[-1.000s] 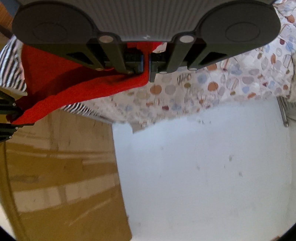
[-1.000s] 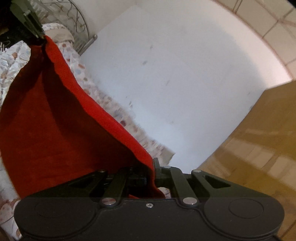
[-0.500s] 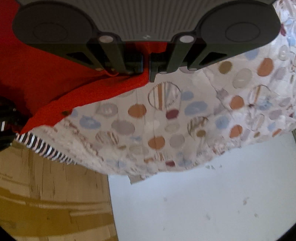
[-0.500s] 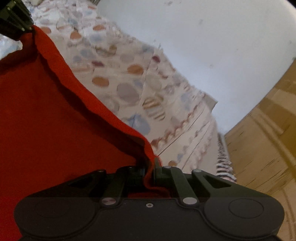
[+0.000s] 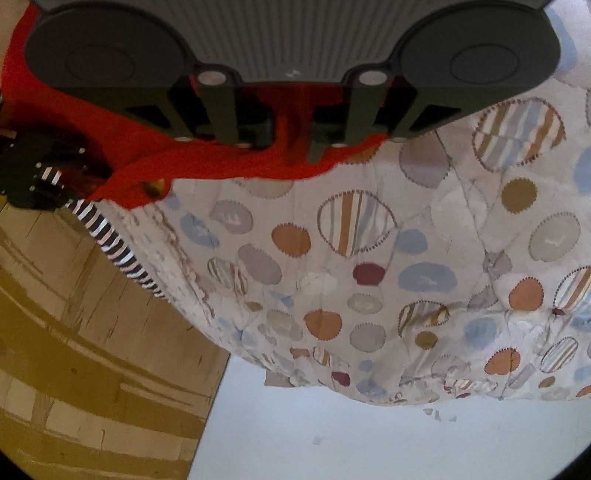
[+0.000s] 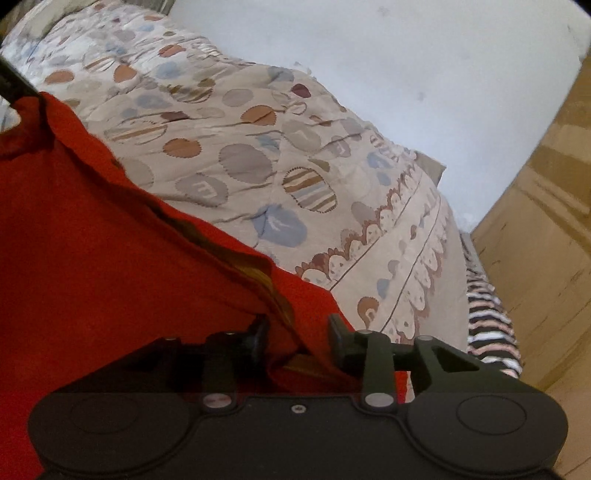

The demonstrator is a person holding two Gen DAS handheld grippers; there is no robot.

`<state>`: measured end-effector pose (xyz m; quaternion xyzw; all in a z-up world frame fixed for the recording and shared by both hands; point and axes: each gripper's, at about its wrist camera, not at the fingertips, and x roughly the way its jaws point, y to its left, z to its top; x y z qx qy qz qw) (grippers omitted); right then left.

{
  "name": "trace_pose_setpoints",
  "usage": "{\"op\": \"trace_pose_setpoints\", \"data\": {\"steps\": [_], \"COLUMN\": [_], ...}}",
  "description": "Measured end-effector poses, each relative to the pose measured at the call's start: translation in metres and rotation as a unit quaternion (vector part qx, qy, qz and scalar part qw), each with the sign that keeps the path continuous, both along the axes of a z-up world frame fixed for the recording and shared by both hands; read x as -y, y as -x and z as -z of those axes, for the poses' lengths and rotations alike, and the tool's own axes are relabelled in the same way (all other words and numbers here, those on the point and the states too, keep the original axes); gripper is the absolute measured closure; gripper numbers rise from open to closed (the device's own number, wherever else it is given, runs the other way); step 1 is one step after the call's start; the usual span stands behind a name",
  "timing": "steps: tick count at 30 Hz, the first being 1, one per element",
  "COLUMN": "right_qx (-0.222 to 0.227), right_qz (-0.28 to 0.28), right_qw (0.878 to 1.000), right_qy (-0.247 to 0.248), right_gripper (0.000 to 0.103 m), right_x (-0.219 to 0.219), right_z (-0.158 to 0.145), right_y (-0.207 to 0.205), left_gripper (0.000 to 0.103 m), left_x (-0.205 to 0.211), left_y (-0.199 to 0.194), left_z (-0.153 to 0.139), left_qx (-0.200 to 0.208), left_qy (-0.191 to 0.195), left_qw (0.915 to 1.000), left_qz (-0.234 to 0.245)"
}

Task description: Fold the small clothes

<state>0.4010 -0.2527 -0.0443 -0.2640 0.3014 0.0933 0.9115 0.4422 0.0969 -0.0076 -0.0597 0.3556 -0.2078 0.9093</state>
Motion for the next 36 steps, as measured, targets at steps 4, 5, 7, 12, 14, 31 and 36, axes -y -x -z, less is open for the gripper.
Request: {"op": "trace_pose_setpoints", "data": {"steps": [4,5,7,12,14,31,36], "right_qx": [-0.014,-0.019,-0.031,-0.051,-0.059,-0.011,0.05], "right_qz": [0.028,0.034,0.043,0.053,0.058,0.053,0.113], "right_qw": [0.999,0.998,0.997,0.992,0.991,0.981,0.982], "right_qy": [-0.039,-0.049,-0.064,-0.098,-0.108,-0.186,-0.141], "right_gripper": [0.05,0.047,0.038,0.03,0.029,0.001,0.001], "right_x": [0.016,0.019,0.025,0.035,0.038,0.061,0.064], "right_z": [-0.006,-0.007,-0.007,-0.008,-0.006,-0.011,-0.008], "right_y": [-0.011,-0.014,-0.019,-0.031,-0.035,-0.005,0.002], "left_gripper": [0.031,0.028,0.023,0.01,0.006,0.001,0.003], "left_x": [-0.008,-0.01,-0.011,-0.024,-0.041,0.008,0.006], "left_y": [-0.005,-0.007,-0.007,-0.004,-0.006,0.055,0.044], "left_z": [-0.013,-0.016,-0.019,-0.029,-0.034,0.014,0.018], "left_qx": [-0.001,-0.002,-0.003,0.003,-0.002,0.046,0.075], "left_qy": [0.007,0.005,-0.006,0.023,0.087,-0.061,-0.137], "left_qw": [1.0,1.0,1.0,0.9997,0.9962,0.9967,0.9837], "left_qz": [-0.004,-0.003,0.006,0.011,-0.004,0.025,-0.088]}}
